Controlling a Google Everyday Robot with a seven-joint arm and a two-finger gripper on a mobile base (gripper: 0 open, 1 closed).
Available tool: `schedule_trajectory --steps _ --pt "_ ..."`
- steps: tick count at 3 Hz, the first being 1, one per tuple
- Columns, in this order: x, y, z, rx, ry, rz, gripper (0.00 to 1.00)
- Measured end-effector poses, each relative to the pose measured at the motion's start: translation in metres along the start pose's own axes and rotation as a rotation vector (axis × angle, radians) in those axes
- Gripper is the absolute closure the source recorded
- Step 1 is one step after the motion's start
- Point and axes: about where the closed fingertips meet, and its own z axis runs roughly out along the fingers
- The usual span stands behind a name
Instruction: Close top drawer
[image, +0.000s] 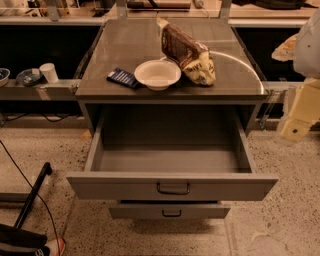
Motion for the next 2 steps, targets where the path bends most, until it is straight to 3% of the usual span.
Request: schedule_trajectory --steps 1,2 --pt "0.0 0.0 0.0 0.0 0.0 0.0 0.0" --pt "0.009 0.008 0.032 -0.026 0.005 0.006 0.0"
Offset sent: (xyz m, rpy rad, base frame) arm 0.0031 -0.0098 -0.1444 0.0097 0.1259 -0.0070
